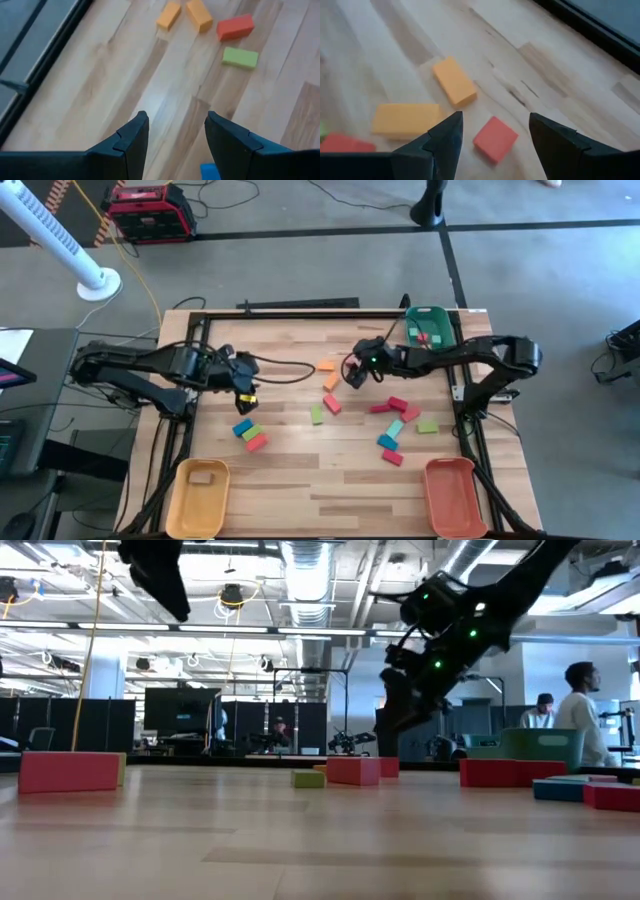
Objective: Sort blocks by size
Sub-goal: Put the orange square block into the green bin
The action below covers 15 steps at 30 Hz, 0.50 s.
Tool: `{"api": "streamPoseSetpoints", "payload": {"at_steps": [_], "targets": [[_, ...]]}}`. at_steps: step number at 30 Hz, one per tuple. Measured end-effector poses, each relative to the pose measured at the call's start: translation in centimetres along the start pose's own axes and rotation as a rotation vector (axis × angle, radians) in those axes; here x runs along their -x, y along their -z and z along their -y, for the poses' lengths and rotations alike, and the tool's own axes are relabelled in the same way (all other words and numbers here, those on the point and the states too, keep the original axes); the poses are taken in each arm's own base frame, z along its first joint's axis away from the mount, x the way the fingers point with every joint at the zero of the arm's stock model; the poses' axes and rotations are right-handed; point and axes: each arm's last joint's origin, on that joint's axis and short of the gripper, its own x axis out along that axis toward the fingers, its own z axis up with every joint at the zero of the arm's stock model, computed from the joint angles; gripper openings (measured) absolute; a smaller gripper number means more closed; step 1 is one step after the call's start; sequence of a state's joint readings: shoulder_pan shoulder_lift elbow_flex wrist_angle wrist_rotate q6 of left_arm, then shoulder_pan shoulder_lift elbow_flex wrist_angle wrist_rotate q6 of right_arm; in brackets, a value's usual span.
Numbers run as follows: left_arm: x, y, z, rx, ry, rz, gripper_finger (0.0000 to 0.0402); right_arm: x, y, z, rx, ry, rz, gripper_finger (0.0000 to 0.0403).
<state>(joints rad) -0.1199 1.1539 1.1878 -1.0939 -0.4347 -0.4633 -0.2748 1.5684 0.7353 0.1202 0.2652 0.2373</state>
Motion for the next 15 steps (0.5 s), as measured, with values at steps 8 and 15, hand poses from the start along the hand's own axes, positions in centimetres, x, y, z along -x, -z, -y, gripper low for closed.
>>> {"api": "streamPoseSetpoints", "payload": {"at_steps": [8, 15], "targets": [[-0.2, 1.1, 1.1, -0.028, 0.02, 0.01, 0.0185, -3.5, 0.6, -0.2, 0.026, 0.076, -0.102, 0.0256], [-0.4, 1.3, 1.6, -0.049, 0.033, 0.025, 0.0185, -5.2, 1.4, 0.2, 0.046, 0.124, -0.203, 0.0256]]}}
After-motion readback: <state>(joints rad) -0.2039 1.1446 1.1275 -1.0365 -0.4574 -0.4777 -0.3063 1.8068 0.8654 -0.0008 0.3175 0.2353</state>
